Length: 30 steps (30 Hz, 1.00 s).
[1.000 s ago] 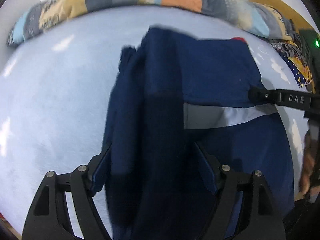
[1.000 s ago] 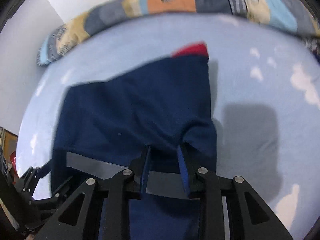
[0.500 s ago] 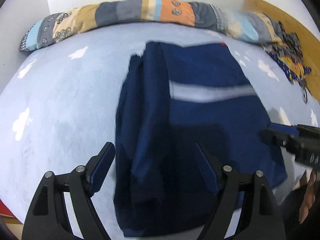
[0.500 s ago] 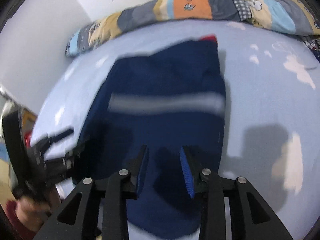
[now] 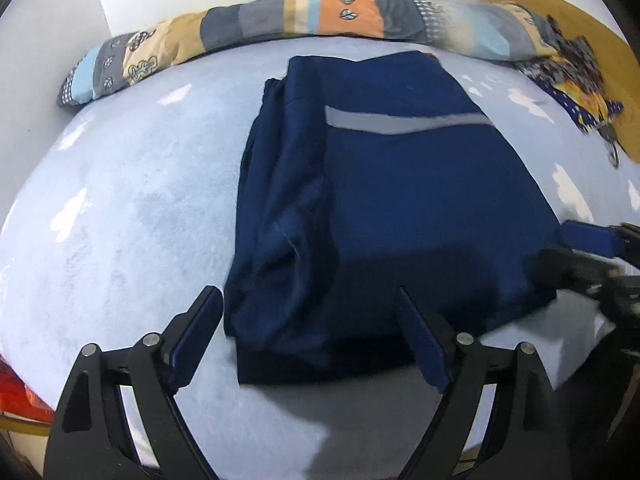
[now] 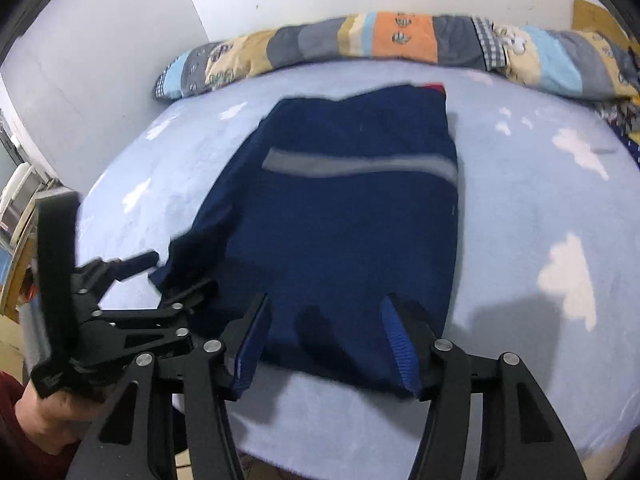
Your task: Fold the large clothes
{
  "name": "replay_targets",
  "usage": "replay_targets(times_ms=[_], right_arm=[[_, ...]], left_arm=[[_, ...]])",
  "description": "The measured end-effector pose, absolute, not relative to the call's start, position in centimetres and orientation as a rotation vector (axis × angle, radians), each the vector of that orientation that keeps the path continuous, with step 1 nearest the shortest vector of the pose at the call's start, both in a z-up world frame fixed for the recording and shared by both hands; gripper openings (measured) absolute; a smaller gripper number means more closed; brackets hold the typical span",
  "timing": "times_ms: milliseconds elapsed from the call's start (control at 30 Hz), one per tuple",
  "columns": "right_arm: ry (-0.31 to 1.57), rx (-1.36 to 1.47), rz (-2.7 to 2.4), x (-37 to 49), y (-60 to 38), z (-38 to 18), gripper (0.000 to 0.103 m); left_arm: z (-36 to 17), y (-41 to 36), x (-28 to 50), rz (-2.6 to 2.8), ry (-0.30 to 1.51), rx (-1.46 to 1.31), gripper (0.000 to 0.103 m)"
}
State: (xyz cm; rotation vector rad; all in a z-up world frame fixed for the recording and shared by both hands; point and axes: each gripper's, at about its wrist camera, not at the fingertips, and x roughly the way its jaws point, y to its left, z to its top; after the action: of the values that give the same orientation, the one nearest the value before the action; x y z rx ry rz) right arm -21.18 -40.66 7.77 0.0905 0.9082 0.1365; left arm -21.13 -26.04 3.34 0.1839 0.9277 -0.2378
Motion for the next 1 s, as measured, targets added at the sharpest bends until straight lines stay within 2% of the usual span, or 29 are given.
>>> replay_targets(times_ms=[867,1000], right_arm=[[0.931,-0.017,0.101,-20.6,-39.3,5.3,0.061],[0.931,-0.025,0.101,-20.5,-39.1,5.2,0.064]], left_arm=[[1.4,-25.9,-21.5,-0.236,0.886,0.18,0.1],[1.3,-25.9,-21.4,-0.235,0.886,0.175,0.1]])
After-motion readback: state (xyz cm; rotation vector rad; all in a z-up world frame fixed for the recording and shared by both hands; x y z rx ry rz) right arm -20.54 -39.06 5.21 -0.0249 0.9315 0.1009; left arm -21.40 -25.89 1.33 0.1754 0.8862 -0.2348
